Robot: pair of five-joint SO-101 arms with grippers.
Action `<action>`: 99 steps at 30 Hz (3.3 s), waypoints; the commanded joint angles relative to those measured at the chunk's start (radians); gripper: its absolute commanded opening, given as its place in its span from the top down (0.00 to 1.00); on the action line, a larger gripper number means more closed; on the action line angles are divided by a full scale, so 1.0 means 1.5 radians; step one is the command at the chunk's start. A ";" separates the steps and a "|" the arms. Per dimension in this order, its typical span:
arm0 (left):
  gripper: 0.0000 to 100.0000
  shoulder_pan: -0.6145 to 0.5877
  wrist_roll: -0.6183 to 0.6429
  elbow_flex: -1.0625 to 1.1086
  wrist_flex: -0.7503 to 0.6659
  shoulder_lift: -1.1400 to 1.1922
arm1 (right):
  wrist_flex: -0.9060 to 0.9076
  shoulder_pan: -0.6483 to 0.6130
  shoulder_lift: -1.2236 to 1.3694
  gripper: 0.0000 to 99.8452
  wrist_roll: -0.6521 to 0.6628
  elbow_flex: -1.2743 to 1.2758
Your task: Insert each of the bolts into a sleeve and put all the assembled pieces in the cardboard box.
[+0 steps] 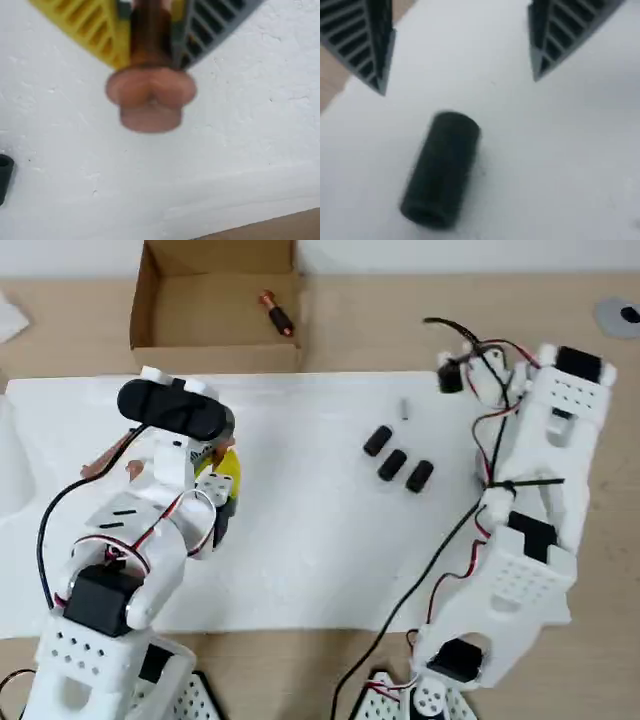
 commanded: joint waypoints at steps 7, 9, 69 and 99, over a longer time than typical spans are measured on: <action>0.99 -0.007 0.033 -0.010 -0.009 -0.014 | -0.005 0.013 0.015 0.78 -0.009 0.014; 0.99 -0.007 0.033 -0.009 -0.009 -0.014 | -0.008 0.010 0.018 0.78 -0.011 0.014; 0.99 -0.007 0.054 -0.076 0.063 -0.015 | -0.075 -0.039 0.108 0.99 -0.064 0.003; 0.99 -0.023 0.048 -0.086 0.063 -0.016 | -0.337 -0.151 -0.850 0.99 -0.359 0.527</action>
